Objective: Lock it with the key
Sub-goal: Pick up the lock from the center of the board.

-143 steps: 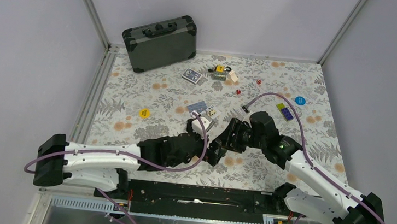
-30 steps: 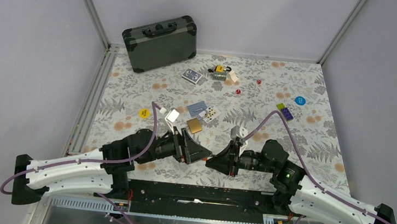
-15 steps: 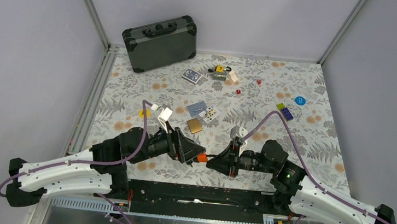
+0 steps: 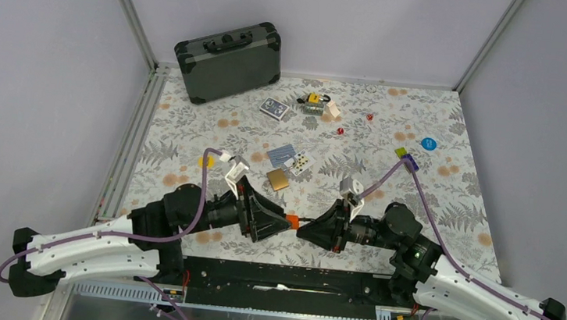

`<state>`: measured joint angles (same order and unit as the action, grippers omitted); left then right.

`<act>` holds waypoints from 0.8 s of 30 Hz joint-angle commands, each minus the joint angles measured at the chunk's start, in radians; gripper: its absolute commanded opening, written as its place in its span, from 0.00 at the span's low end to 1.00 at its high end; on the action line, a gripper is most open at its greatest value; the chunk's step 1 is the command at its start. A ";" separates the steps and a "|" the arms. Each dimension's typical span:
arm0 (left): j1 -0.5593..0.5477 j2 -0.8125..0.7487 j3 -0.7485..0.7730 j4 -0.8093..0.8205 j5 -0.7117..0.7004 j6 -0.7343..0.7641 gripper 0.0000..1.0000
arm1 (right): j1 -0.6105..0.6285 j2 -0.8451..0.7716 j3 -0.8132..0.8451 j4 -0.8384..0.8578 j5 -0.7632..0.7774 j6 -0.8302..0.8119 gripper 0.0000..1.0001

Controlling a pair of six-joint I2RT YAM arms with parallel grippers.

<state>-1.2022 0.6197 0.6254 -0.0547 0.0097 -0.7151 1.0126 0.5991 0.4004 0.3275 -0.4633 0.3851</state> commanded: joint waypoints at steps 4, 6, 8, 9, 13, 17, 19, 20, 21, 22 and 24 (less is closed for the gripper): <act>0.003 0.061 0.019 0.123 0.108 0.031 0.56 | 0.002 -0.010 0.042 0.135 -0.015 0.061 0.00; 0.003 0.081 0.024 0.142 0.131 0.032 0.49 | 0.001 -0.008 0.044 0.138 -0.018 0.069 0.00; 0.003 0.096 0.026 0.153 0.144 0.032 0.37 | 0.001 -0.012 0.042 0.139 -0.016 0.073 0.00; 0.003 0.103 0.029 0.158 0.149 0.032 0.28 | 0.001 -0.015 0.041 0.139 -0.015 0.073 0.00; 0.003 0.113 0.030 0.156 0.155 0.032 0.01 | 0.002 -0.029 0.033 0.128 0.004 0.073 0.00; 0.002 0.100 0.027 0.153 0.149 0.035 0.00 | 0.002 -0.057 0.030 0.089 0.043 0.055 0.14; 0.002 0.089 0.024 0.149 0.142 0.038 0.00 | 0.002 -0.081 0.031 0.057 0.070 0.042 0.46; 0.003 0.082 0.022 0.146 0.140 0.042 0.00 | 0.001 -0.094 0.033 0.044 0.079 0.032 0.58; 0.003 0.074 0.020 0.143 0.136 0.045 0.00 | 0.002 -0.107 0.033 0.035 0.085 0.023 0.67; 0.003 0.066 0.018 0.140 0.133 0.048 0.00 | 0.001 -0.123 0.033 0.027 0.089 0.018 0.72; 0.002 0.047 0.013 0.135 0.135 0.059 0.00 | 0.001 -0.155 0.031 0.022 0.104 0.014 0.78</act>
<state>-1.1992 0.7128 0.6277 0.0200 0.1478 -0.6773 1.0126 0.4973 0.4011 0.3229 -0.4179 0.4316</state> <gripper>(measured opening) 0.306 0.742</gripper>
